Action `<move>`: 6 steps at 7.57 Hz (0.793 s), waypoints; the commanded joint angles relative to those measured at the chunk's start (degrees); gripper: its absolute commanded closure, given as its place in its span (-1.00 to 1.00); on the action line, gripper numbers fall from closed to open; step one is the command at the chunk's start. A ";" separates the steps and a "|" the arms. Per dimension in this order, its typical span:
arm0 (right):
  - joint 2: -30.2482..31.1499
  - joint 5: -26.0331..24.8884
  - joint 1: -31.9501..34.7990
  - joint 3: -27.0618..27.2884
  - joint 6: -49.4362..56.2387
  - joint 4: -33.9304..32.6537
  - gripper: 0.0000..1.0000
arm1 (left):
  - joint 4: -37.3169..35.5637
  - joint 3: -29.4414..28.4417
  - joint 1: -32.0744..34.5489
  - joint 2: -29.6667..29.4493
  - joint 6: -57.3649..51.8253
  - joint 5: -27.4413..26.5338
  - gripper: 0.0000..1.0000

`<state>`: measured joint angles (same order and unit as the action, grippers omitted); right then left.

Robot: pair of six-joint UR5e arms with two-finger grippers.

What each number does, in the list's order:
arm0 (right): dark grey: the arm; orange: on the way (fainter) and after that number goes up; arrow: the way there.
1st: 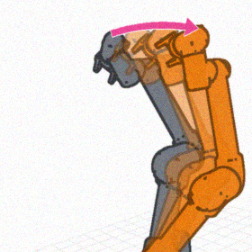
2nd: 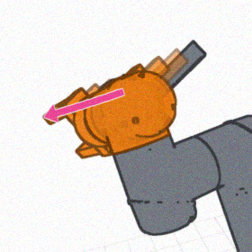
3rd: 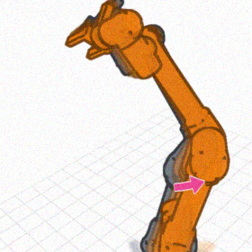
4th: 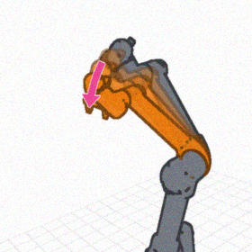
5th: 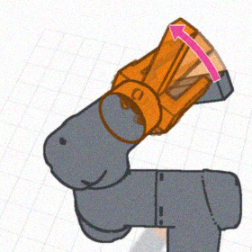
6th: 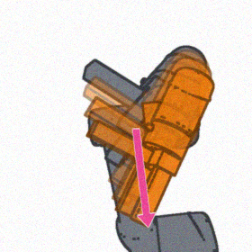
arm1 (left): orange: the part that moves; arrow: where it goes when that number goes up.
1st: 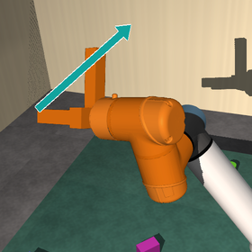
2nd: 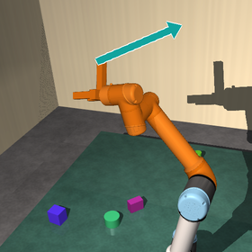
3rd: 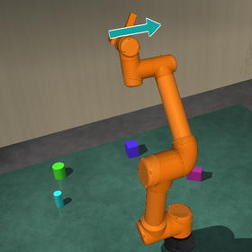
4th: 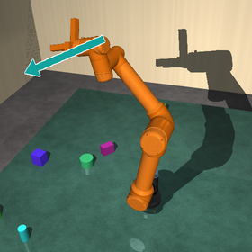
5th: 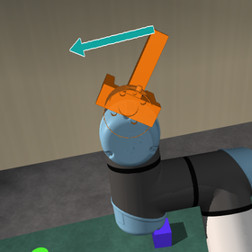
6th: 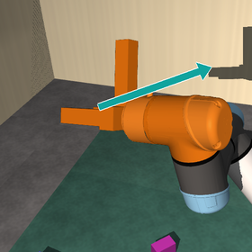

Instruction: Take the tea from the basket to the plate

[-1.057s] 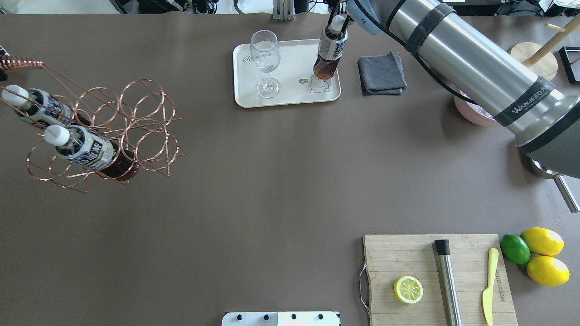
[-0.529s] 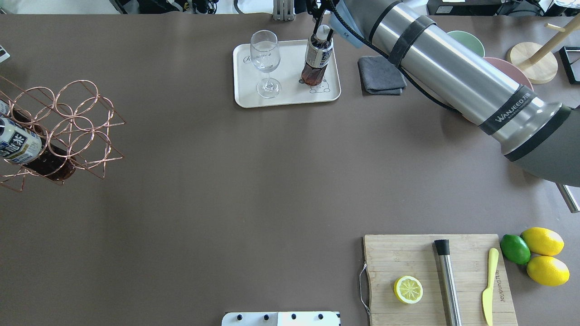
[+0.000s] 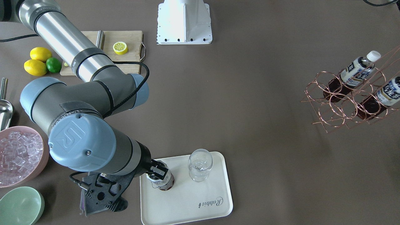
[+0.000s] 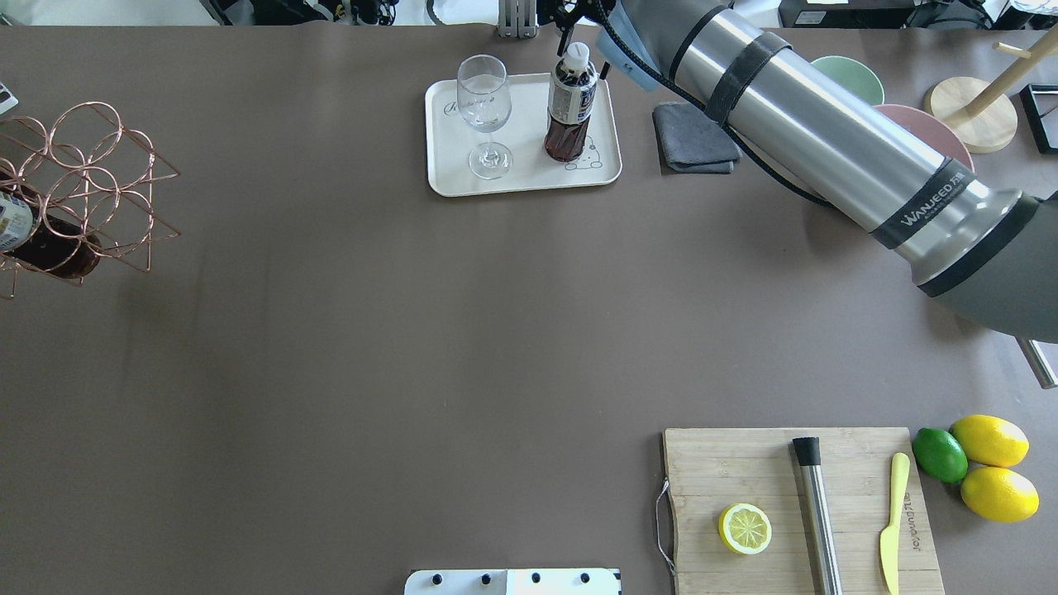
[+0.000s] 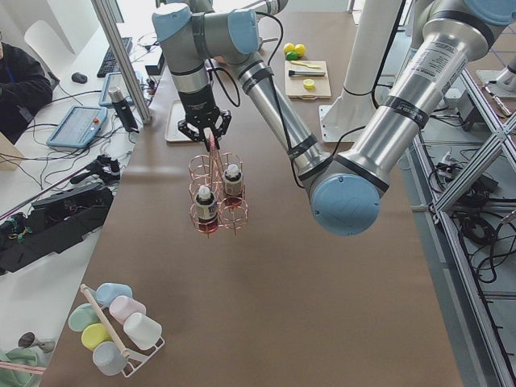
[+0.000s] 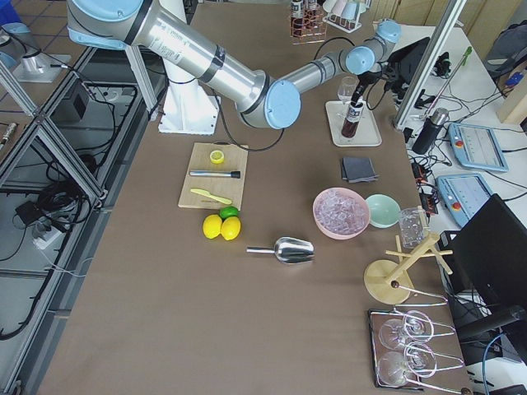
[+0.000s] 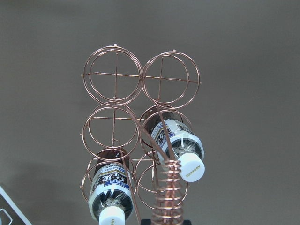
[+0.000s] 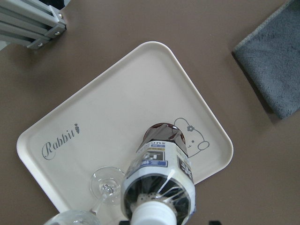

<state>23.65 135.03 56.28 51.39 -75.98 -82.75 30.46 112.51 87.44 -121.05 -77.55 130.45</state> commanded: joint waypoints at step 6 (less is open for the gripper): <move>25.56 1.47 1.64 48.25 8.89 -22.69 -1.00 | 26.11 -22.13 2.66 -0.84 -3.73 -0.46 1.00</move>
<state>37.69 137.19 57.86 83.30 -71.45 -99.23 50.85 94.58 90.64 -120.60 -78.32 129.84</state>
